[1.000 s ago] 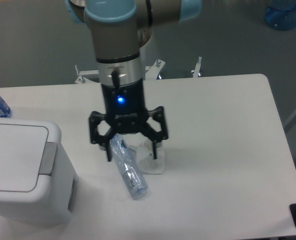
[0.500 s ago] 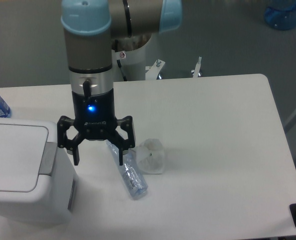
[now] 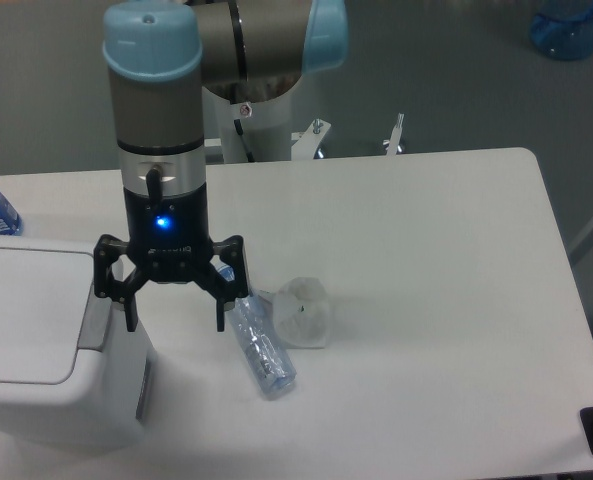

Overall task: Open the trash can
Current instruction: 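Lower the gripper onto the lid edge and push the lid open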

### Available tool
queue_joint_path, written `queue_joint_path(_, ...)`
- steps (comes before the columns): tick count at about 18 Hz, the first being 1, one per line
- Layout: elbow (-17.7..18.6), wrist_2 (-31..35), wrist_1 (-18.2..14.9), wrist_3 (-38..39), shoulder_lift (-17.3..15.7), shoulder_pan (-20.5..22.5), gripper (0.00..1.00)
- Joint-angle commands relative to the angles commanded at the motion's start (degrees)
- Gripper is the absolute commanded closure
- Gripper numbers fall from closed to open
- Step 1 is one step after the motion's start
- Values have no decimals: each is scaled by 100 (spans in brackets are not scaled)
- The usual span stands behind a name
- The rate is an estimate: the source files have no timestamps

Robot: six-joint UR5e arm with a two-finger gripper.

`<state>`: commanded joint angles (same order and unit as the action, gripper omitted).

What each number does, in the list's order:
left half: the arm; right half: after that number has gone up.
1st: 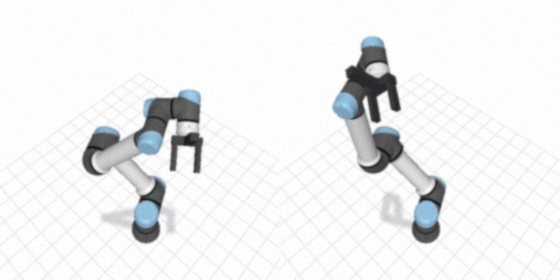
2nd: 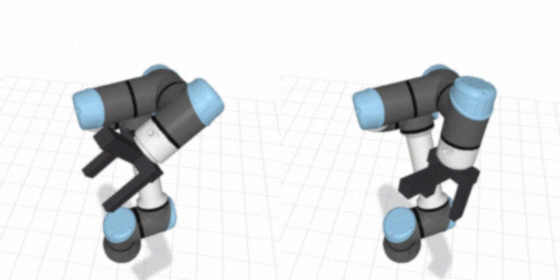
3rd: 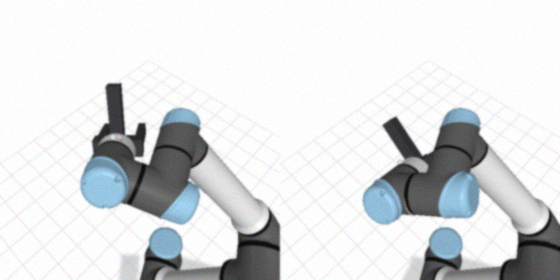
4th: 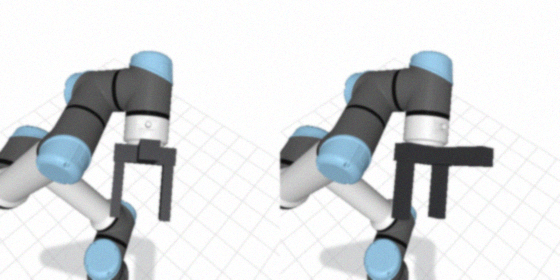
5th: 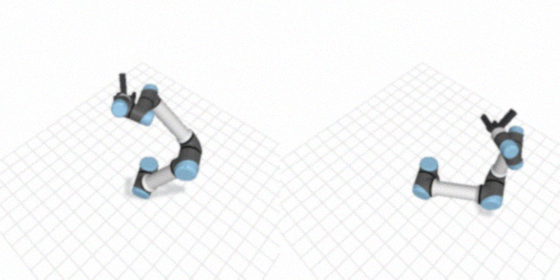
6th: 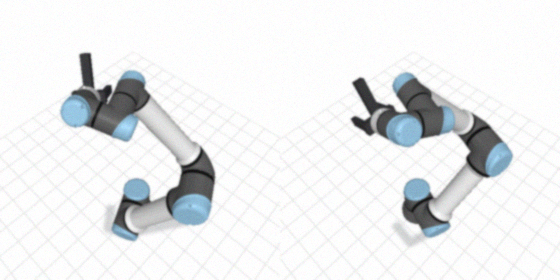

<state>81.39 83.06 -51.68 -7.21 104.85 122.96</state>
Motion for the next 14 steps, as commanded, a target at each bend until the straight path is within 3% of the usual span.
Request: queue_joint_path(14, 44, 18, -9, 202, 97, -141, 0)
